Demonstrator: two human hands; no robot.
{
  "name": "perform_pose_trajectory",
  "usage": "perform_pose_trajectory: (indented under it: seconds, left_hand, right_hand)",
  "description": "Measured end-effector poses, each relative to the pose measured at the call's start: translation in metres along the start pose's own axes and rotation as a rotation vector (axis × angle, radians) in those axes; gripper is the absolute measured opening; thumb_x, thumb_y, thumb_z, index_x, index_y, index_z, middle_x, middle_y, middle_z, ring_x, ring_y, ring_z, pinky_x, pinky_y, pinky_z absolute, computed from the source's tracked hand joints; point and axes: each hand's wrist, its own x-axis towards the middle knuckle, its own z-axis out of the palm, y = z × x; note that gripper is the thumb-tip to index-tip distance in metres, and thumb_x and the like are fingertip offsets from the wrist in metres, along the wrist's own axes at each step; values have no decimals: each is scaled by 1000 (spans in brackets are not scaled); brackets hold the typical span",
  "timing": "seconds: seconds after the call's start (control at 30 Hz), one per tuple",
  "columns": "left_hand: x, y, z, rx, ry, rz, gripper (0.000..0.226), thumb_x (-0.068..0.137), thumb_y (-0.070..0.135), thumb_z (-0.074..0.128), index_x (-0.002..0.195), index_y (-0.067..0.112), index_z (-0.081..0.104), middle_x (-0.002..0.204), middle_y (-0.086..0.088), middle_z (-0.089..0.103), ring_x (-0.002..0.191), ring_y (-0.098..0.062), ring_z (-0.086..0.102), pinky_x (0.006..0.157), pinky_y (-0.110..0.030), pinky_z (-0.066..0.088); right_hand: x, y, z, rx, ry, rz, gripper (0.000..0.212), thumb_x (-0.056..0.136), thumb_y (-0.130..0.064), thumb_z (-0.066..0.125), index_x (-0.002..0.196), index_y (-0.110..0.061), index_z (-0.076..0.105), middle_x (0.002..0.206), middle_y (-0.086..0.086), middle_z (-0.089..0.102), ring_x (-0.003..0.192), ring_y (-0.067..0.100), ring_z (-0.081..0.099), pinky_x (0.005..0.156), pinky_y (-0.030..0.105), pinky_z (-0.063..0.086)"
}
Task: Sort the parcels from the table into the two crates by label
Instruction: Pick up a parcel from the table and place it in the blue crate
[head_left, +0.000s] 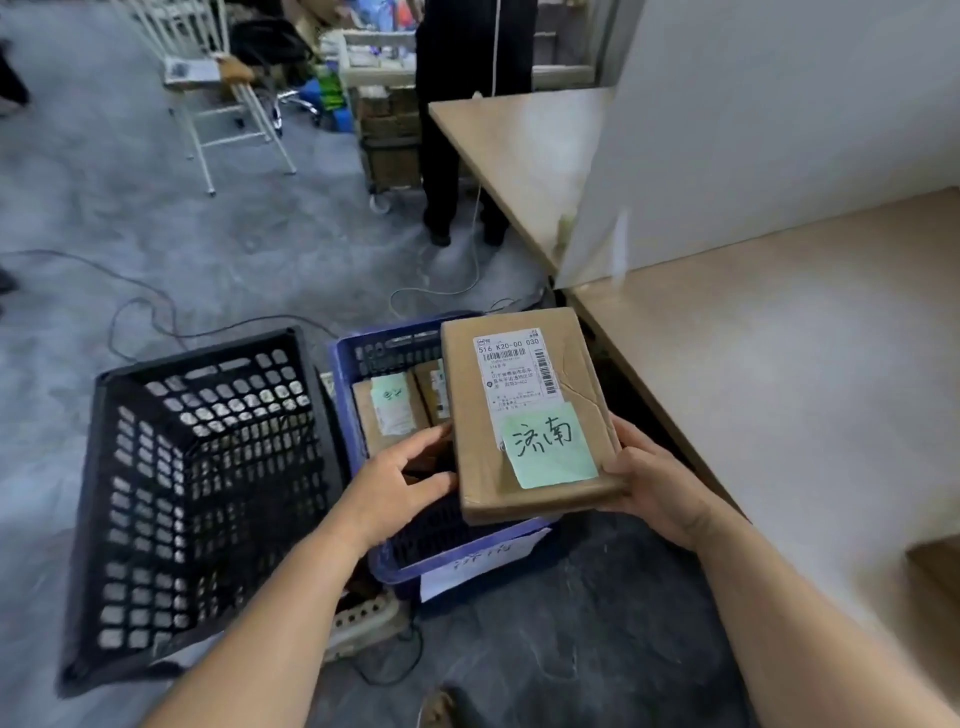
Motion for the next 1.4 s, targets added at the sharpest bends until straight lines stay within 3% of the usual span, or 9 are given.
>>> perform_pose_trajectory:
  seconds: [0.2, 0.47, 0.57, 0.63, 0.77, 0.97, 1.1, 1.27, 1.4]
  left_hand:
    - [7, -38, -21, 48, 30, -120, 60, 89, 27, 65, 143, 31, 40, 143, 14, 43, 126, 1, 38, 105, -19, 29]
    - [32, -101, -9, 176, 66, -258, 65, 90, 48, 57, 146, 45, 24, 152, 15, 31, 138, -6, 31, 111, -36, 34]
    - [46, -122, -1, 209, 94, -284, 64, 92, 47, 54, 148, 41, 24, 151, 15, 31, 138, -6, 29, 112, -35, 33]
    - [54, -135, 4, 245, 118, -291, 63, 93, 45, 53, 148, 38, 25, 152, 16, 27, 140, -5, 23, 112, -31, 28]
    - [69, -158, 12, 368, 192, -345, 64, 94, 45, 51, 151, 34, 21, 159, 11, 10, 145, -9, 9, 116, -34, 20]
    - [92, -192, 24, 564, 242, -540, 83, 93, 51, 48, 153, 25, -3, 158, -7, -20, 147, -29, -1, 117, -43, 16]
    - [96, -208, 35, 555, 288, -533, 80, 94, 43, 51, 154, 22, 1, 156, -5, -27, 146, -32, 8, 114, -43, 27]
    - [95, -215, 40, 527, 353, -465, 79, 94, 36, 53, 154, 21, 3, 157, -4, -25, 146, -31, 8, 112, -42, 27]
    - [94, -216, 40, 526, 363, -455, 78, 95, 36, 52, 154, 22, 3, 157, -4, -25, 145, -31, 10, 111, -42, 30]
  right_hand:
    - [58, 14, 23, -54, -57, 107, 87, 61, -34, 69, 142, -44, 41, 135, -1, 59, 124, 32, 54, 101, 58, 47]
    - [147, 63, 23, -78, -130, 242, 93, 53, -33, 69, 141, -45, 42, 131, -4, 63, 120, 29, 57, 92, 48, 53]
    - [175, 89, 17, -89, -161, 297, 93, 52, -33, 70, 140, -46, 43, 128, -6, 65, 117, 28, 58, 81, 41, 54]
    - [190, 107, 14, -84, -165, 332, 93, 51, -33, 71, 139, -46, 44, 126, -5, 66, 117, 28, 58, 82, 41, 53]
    - [213, 140, 9, -56, -175, 400, 96, 50, -31, 73, 141, -43, 44, 129, -2, 64, 120, 30, 56, 86, 44, 54]
    - [244, 174, 11, -83, -224, 485, 102, 49, -30, 76, 144, -42, 39, 134, 0, 60, 122, 29, 54, 96, 50, 49]
    - [262, 190, 19, -101, -242, 564, 106, 49, -24, 75, 146, -43, 35, 134, 2, 58, 121, 30, 54, 97, 51, 48]
    - [280, 195, 25, -145, -234, 628, 89, 68, -20, 80, 143, -43, 37, 124, -1, 67, 117, 27, 58, 88, 50, 49]
    - [283, 200, 25, -186, -182, 637, 96, 59, -26, 83, 142, -43, 38, 120, -1, 69, 115, 28, 60, 96, 54, 47]
